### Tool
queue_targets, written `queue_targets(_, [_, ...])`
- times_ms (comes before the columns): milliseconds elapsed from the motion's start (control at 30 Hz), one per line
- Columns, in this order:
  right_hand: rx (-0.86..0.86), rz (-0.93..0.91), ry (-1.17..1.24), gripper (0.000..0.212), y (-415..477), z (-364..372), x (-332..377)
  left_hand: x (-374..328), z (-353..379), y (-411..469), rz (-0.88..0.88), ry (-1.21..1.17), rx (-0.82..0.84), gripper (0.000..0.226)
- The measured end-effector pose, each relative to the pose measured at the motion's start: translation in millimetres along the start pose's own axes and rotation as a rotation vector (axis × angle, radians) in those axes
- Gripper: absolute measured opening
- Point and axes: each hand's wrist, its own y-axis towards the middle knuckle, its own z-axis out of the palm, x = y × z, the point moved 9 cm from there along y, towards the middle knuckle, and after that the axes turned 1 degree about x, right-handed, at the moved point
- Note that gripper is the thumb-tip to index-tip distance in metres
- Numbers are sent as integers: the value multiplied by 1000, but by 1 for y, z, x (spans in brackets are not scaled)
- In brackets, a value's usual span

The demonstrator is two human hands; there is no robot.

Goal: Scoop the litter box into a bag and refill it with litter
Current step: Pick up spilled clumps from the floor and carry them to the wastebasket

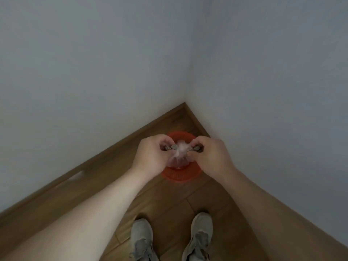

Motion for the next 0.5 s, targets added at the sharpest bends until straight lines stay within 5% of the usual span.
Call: queue_targets(500, [48, -44, -64, 15, 95, 97, -126, 114, 109, 83, -84, 56, 15, 18])
